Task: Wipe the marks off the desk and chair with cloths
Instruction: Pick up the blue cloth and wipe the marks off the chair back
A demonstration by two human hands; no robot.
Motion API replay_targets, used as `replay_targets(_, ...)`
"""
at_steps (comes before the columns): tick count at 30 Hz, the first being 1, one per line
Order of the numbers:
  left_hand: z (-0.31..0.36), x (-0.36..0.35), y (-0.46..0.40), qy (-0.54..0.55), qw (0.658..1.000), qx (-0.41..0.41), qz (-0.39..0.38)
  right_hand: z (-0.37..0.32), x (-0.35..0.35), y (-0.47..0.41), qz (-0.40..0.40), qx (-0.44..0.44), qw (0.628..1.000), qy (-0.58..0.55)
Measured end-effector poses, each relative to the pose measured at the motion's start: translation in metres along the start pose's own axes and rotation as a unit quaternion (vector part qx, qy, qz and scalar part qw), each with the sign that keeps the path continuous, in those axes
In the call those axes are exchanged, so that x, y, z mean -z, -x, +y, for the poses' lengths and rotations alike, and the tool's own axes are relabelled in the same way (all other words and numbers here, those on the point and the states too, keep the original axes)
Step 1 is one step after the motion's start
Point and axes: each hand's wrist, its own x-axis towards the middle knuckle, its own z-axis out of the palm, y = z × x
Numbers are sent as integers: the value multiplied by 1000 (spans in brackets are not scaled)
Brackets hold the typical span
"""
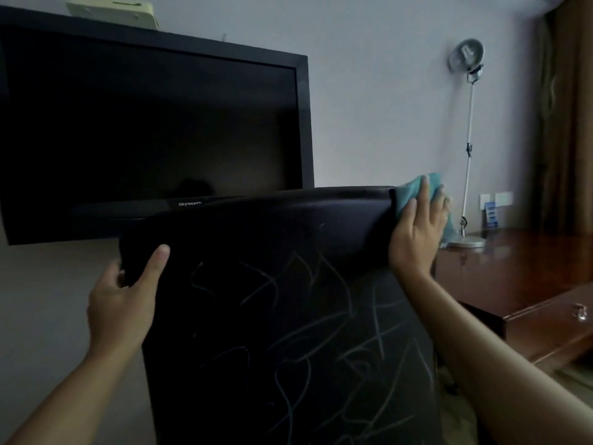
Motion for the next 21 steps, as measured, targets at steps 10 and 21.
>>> replay_targets(10, -2, 0, -2, -7, 1000, 5, 1, -93, -73, 159, -75, 365, 923, 94)
replay_targets(21, -44, 13, 15, 143, 988, 52, -40, -119, -95, 222, -212, 556, 793, 130)
